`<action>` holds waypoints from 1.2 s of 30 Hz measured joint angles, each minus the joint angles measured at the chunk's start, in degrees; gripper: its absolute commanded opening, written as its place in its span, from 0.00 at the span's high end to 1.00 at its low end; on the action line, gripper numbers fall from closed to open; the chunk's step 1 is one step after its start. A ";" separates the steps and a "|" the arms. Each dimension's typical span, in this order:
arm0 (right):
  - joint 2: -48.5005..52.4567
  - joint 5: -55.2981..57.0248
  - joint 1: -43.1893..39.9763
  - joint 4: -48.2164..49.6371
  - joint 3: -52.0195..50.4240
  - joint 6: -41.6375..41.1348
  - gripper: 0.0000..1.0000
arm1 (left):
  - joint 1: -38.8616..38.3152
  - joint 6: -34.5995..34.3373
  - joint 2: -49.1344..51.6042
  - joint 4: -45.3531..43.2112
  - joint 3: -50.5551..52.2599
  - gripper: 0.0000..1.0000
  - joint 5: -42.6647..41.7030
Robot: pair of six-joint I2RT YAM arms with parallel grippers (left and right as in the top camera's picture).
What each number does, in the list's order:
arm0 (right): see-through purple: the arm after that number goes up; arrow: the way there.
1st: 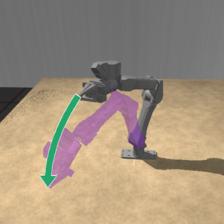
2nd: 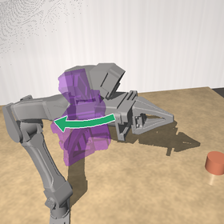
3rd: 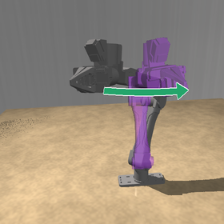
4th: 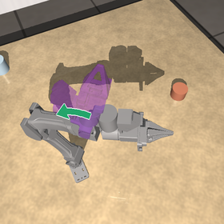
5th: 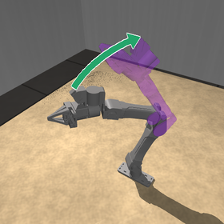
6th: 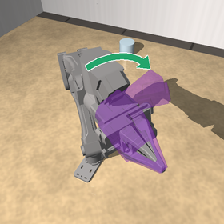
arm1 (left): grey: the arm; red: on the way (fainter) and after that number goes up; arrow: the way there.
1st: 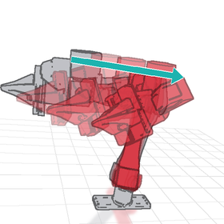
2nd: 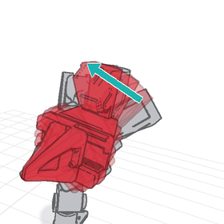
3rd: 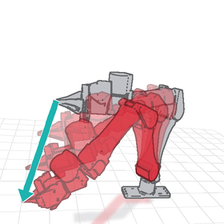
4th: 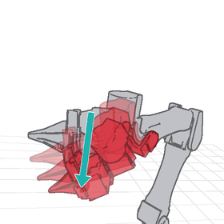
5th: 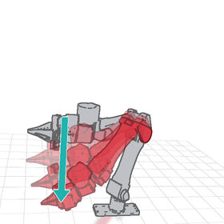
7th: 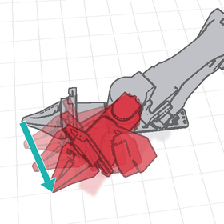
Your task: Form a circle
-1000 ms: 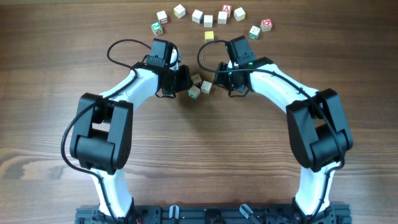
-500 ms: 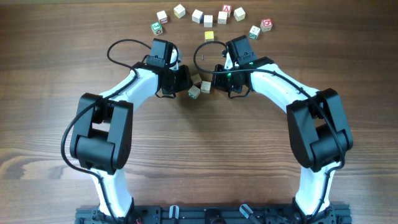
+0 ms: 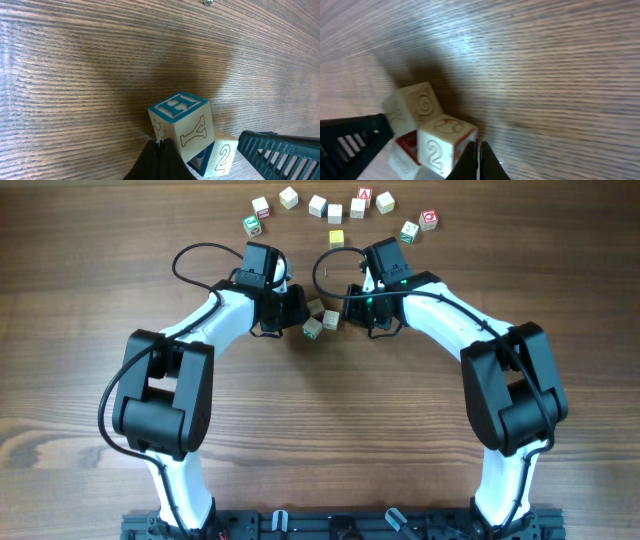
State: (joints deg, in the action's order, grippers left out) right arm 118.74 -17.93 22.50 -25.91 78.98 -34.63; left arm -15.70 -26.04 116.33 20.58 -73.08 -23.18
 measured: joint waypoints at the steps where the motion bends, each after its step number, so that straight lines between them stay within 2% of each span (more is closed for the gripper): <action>1: 0.00 0.42 0.00 -0.26 0.00 0.00 0.94 | 0.00 0.00 0.00 0.02 0.00 0.96 0.00; 15: 0.00 2.60 -0.61 -1.44 0.00 0.02 0.96 | 1.09 0.00 -3.28 3.52 0.02 0.96 8.57; 19: -1.57 5.68 -3.06 -9.09 -0.17 0.04 0.96 | 5.05 0.00 -7.58 7.23 0.33 0.96 14.23; 23: -14.14 15.23 -7.58 -20.22 -0.66 0.04 0.95 | 9.81 0.02 -21.29 12.15 0.48 0.96 22.88; 27: -34.27 27.21 -8.70 -27.67 -0.63 0.04 0.95 | 9.97 0.02 -36.39 15.72 0.48 0.96 32.65; 36: -63.23 35.23 -8.57 -35.67 -0.52 0.79 0.96 | 9.33 0.02 -66.42 28.00 0.55 0.96 39.63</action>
State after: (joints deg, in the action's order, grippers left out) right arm 55.51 17.30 13.93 -61.58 78.46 -33.85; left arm -6.37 -26.02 49.91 48.58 -72.53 16.45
